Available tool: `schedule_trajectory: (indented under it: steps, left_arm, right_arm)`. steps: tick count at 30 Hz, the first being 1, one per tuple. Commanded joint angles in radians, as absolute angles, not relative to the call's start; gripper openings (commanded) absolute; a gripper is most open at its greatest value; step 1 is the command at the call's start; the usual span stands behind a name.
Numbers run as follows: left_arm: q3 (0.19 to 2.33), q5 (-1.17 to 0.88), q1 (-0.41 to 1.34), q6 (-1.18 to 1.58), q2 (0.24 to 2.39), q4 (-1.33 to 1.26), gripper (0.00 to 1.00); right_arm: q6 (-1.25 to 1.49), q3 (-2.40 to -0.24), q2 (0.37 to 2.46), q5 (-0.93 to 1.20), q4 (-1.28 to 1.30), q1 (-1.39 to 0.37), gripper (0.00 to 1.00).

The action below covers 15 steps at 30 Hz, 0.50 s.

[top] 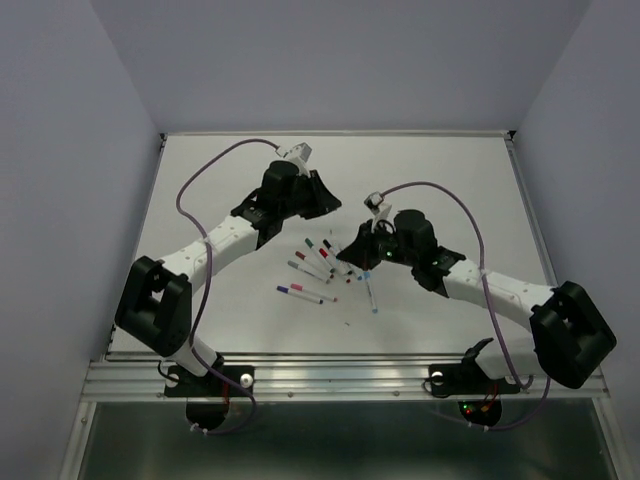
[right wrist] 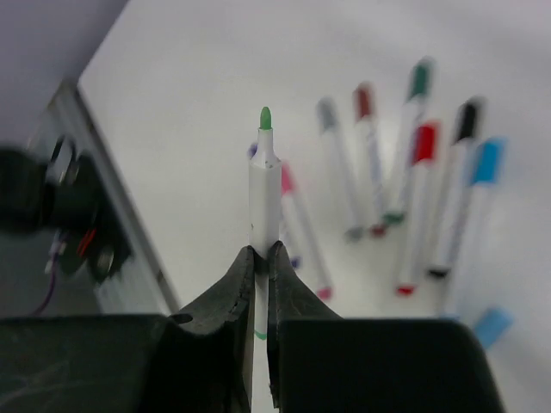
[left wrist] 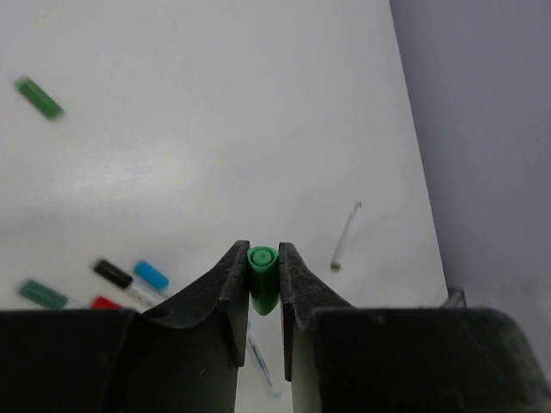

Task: Open the pen caps

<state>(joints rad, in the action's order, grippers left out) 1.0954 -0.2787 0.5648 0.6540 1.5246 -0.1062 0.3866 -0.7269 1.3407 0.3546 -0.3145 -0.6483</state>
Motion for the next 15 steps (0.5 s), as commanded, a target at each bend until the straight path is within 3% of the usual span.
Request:
schedule_trajectory:
  steps: [1, 6, 10, 15]
  left_arm:
    - [1.255, -0.025, 0.462, 0.661, 1.483, -0.449, 0.00]
    - [1.233, -0.041, 0.373, 0.706, 1.456, -0.463, 0.00]
    - [1.186, -0.080, 0.336, 0.698, 1.439, -0.462, 0.00]
    - [1.143, -0.052, 0.336, 0.663, 1.433, -0.269, 0.00]
  right_arm:
    - [0.475, -0.599, 1.254, 0.661, -0.124, -0.815, 0.01]
    - [0.549, -0.538, 1.187, 0.635, -0.127, -0.815, 0.01]
    - [0.578, -0.545, 1.149, 0.444, -0.097, -0.815, 0.01]
    - [0.580, -0.610, 1.137, 0.272, 0.036, -0.715, 0.01]
